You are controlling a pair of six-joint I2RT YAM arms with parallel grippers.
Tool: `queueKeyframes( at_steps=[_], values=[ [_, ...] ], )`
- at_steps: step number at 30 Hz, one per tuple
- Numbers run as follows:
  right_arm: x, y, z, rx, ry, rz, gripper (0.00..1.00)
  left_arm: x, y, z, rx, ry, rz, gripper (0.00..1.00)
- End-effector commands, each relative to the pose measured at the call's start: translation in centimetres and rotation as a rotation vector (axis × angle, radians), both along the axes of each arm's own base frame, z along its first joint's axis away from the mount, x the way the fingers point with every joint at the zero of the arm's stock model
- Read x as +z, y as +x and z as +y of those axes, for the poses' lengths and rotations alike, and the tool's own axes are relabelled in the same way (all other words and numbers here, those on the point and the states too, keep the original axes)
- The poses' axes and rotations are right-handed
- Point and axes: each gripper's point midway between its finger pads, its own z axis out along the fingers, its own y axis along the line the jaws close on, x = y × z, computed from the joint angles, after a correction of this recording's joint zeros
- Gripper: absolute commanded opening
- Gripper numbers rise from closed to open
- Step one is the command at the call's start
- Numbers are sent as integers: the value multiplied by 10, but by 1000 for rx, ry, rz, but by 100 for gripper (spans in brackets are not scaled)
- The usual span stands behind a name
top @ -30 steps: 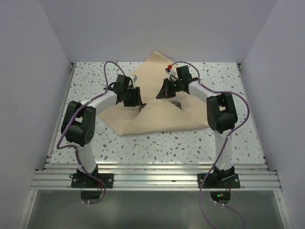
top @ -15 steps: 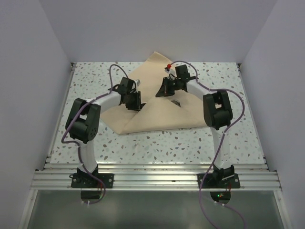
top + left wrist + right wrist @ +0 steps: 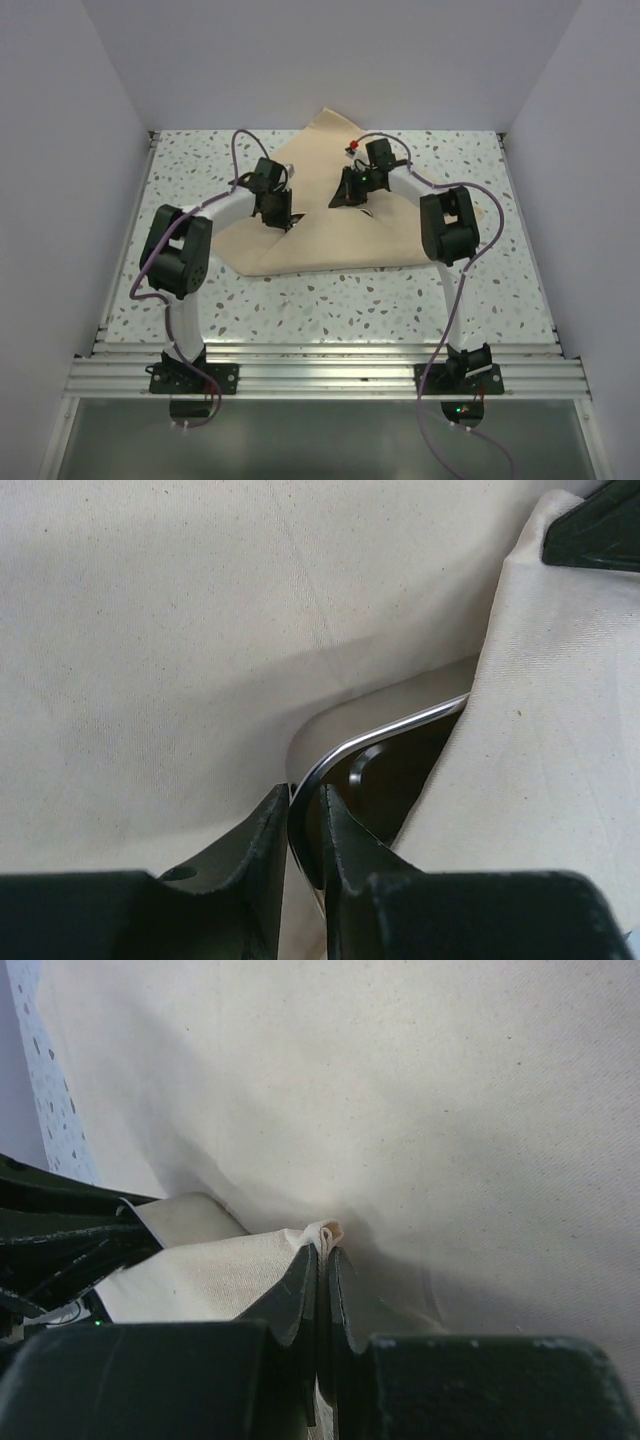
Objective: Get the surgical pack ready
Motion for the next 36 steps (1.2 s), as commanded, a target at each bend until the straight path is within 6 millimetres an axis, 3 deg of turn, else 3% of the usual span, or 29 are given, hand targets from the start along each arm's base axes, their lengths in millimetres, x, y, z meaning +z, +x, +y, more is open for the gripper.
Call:
queueKeyframes(
  at_steps=[1, 5, 8, 14, 21, 30, 36],
  values=[
    [-6, -8, -14, 0, -49, 11, 0, 9, 8, 6, -16, 35, -22, 23],
    [-14, -19, -16, 8, -52, 36, 0, 24, 12, -1, -19, 3, -43, 39],
    [-20, -26, -17, 15, -54, 56, 0, 31, 10, -10, -34, -50, -42, 39],
    [-20, -34, -18, 18, -51, 63, 0, 22, -5, -15, -45, -96, -7, 34],
    [1, -18, -9, 0, 1, 20, 0, 13, -15, -26, -67, -113, 20, 24],
    [49, -2, -2, -24, 66, -87, 0, 20, -20, -38, -91, -146, 17, 23],
    [63, 4, -2, -34, 66, -120, 0, 19, -21, -40, -104, -147, 20, 23]
  ],
)
